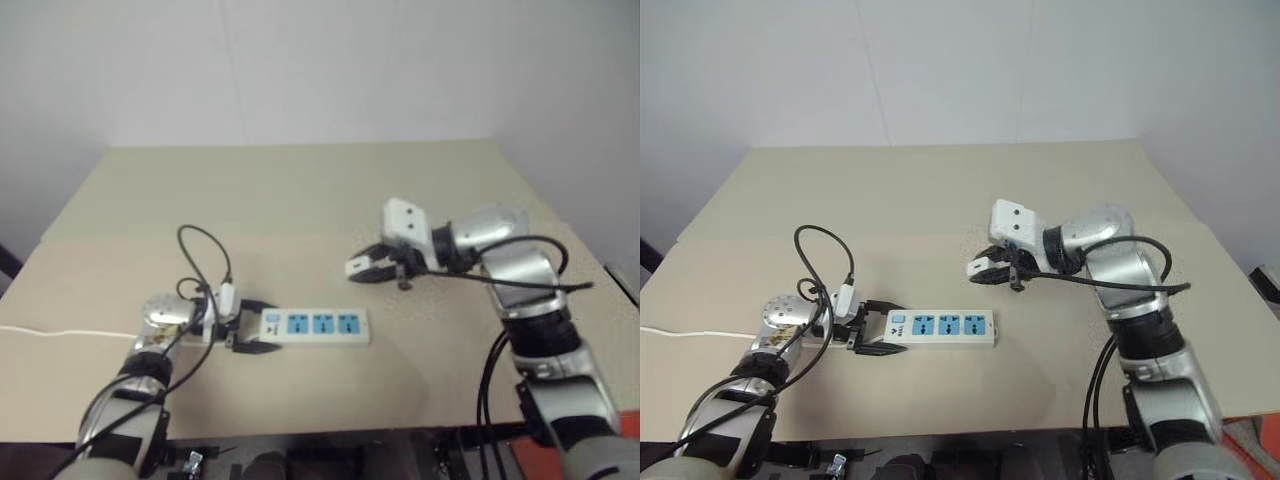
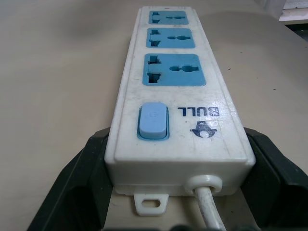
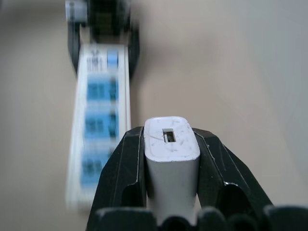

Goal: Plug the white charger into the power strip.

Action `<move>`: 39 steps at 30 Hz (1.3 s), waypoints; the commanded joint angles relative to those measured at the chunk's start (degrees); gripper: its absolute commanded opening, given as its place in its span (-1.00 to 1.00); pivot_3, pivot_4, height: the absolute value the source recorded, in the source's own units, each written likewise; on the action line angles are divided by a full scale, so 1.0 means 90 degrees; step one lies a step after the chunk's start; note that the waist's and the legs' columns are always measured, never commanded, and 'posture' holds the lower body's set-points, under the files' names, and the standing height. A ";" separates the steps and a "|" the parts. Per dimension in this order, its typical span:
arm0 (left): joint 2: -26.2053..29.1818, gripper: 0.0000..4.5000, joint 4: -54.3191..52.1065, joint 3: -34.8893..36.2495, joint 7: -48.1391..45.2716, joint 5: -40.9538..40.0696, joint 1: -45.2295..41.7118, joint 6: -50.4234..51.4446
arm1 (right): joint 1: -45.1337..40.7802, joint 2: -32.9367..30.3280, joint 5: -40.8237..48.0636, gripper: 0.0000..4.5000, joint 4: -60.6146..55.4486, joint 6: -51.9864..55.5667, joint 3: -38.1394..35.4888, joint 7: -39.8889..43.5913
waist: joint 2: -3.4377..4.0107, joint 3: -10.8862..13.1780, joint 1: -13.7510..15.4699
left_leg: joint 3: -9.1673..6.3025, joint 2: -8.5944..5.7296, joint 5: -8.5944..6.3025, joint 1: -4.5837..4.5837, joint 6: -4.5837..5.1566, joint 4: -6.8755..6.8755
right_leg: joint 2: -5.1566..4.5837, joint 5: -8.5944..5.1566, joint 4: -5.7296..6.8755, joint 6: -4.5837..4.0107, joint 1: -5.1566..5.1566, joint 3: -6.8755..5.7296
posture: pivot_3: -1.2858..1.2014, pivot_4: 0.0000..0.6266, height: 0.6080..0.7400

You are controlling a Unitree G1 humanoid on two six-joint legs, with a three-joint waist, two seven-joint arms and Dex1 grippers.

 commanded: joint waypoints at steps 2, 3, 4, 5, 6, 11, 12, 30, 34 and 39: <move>0.0051 0.46 0.0021 -0.0061 0.0136 0.0289 0.0079 0.0039 | 0.0274 0.0809 0.1374 -0.51 -0.0310 0.0275 -0.0818 -0.0737 | 0.0001 0.0000 -0.0001 | -0.0004 0.0000 0.0000 0.0000 0.0000 -0.0001 | 0.0000 0.0000 0.0001 0.0000 -0.0001 0.0001 | 0.03 -0.52 1.00; 0.0052 0.46 0.0014 -0.0061 0.0142 0.0295 0.0083 0.0043 | 0.0341 0.0967 0.1594 -0.51 -0.0277 0.0308 -0.0914 -0.0853 | 0.0001 0.0000 -0.0002 | -0.0009 0.0000 0.0000 0.0000 0.0000 -0.0001 | -0.0001 0.0001 0.0002 0.0000 0.0000 0.0001 | 0.03 -0.52 1.00; 0.0051 0.46 0.0005 -0.0062 0.0142 0.0295 0.0086 0.0051 | 0.0380 0.1081 0.1768 -0.51 -0.0214 0.0312 -0.0971 -0.0952 | 0.0001 0.0000 -0.0002 | -0.0023 -0.0001 0.0000 -0.0001 0.0000 -0.0001 | -0.0001 0.0001 0.0002 -0.0001 -0.0001 0.0002 | 0.03 -0.52 1.00; 0.0052 0.46 -0.0006 -0.0064 0.0141 0.0296 0.0089 0.0063 | 0.0404 0.1196 0.1928 -0.51 -0.0115 0.0354 -0.1025 -0.1070 | 0.0001 0.0000 0.0002 | -0.0039 -0.0001 0.0000 -0.0002 0.0000 -0.0002 | -0.0001 0.0001 0.0003 -0.0001 -0.0001 0.0002 | 0.03 -0.52 1.00; 0.0053 0.46 -0.0019 -0.0072 0.0141 0.0304 0.0095 0.0059 | 0.0437 0.1270 0.2020 -0.51 -0.0002 0.0295 -0.1027 -0.1144 | 0.0001 0.0000 0.0003 | -0.0051 -0.0004 0.0000 -0.0002 0.0000 -0.0002 | -0.0002 0.0001 0.0003 -0.0001 -0.0001 0.0001 | 0.03 -0.52 1.00; 0.0035 0.46 -0.0101 -0.0075 0.0127 0.0285 0.0132 0.0122 | 0.0885 0.1646 0.2134 -0.51 0.0506 -0.0638 -0.0719 -0.1150 | 0.0003 -0.0001 -0.0003 | -0.0059 -0.0007 0.0000 0.0002 0.0000 -0.0008 | 0.0000 0.0001 0.0002 0.0000 0.0002 -0.0002 | 0.03 -0.52 1.00; 0.0035 0.46 -0.0119 -0.0078 0.0128 0.0288 0.0136 0.0134 | 0.0957 0.1672 0.2085 -0.51 0.0583 -0.0759 -0.0589 -0.1128 | 0.0004 0.0001 -0.0005 | -0.0059 -0.0008 0.0000 0.0002 0.0000 -0.0008 | -0.0001 0.0000 0.0002 0.0000 0.0002 -0.0002 | 0.03 -0.52 1.00; 0.0042 0.46 -0.0207 -0.0089 0.0067 0.0291 0.0115 0.0341 | 0.1038 0.2115 0.1850 -0.51 0.2783 -0.3113 0.0122 -0.0465 | 0.0006 0.0002 -0.0017 | -0.0065 -0.0011 0.0000 0.0001 0.0000 -0.0008 | 0.0000 0.0000 0.0002 0.0001 0.0001 -0.0003 | 0.03 -0.52 1.00; 0.0062 0.46 -0.0181 -0.0080 0.0041 0.0287 0.0088 0.0369 | 0.0878 0.2183 0.1853 -0.51 0.3088 -0.3316 0.0120 -0.0445 | 0.0007 0.0002 -0.0026 | -0.0065 -0.0011 0.0000 0.0001 0.0000 -0.0008 | 0.0000 0.0000 0.0002 0.0000 0.0001 -0.0003 | 0.03 -0.52 1.00; 0.0064 0.46 -0.0218 -0.0074 0.0048 0.0279 0.0123 0.0383 | 0.0820 0.2282 0.1836 -0.51 0.3218 -0.3451 0.0181 -0.0431 | 0.0007 0.0002 -0.0026 | -0.0068 -0.0011 0.0000 0.0001 0.0000 -0.0009 | 0.0001 0.0000 0.0003 0.0000 0.0000 -0.0003 | 0.03 -0.52 1.00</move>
